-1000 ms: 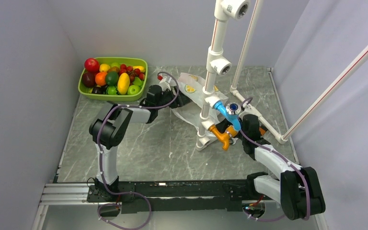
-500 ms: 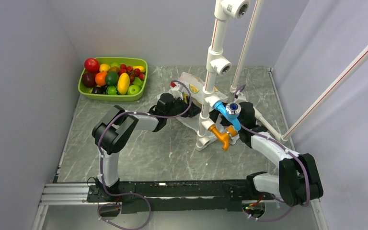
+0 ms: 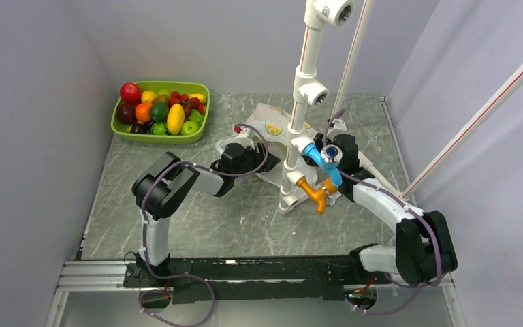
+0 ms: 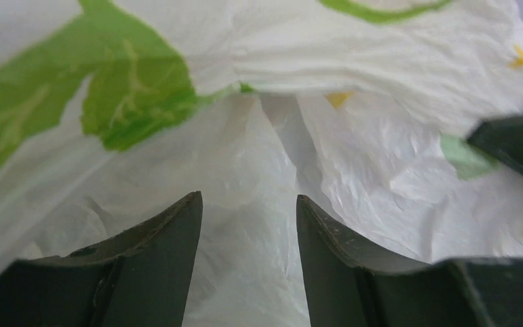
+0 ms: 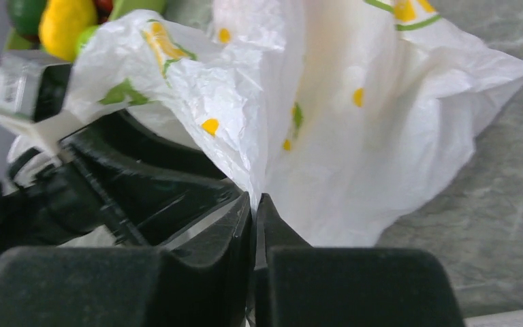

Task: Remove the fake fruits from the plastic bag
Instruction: Adjust the plastic bag at the center of the board.

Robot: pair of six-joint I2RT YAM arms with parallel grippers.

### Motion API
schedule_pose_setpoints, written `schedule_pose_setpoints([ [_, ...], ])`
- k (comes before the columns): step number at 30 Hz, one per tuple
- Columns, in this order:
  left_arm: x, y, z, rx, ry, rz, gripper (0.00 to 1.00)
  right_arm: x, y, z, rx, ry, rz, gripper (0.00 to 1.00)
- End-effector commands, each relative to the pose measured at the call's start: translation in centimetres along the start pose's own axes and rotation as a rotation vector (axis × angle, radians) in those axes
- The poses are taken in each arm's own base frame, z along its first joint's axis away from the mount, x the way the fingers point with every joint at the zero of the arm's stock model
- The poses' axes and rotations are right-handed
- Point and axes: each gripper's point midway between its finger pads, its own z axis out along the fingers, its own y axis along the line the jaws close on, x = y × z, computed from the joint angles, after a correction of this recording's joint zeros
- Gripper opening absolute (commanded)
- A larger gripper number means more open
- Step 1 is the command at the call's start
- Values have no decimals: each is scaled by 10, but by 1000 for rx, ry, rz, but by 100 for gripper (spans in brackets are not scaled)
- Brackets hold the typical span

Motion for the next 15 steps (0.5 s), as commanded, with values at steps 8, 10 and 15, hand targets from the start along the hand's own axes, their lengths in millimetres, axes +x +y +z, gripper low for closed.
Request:
schedule_pose_setpoints([
  [8,-60,-2,52,46,-313,-227,60,-38,44,-13,-132,-88,-12,0],
  [10,-67,-6,61,56,-314,-229,62,-36,44,-12,-140,-82,-6,0],
  [15,-74,-14,72,100,-334,-243,64,-30,45,-11,-152,-60,3,0],
])
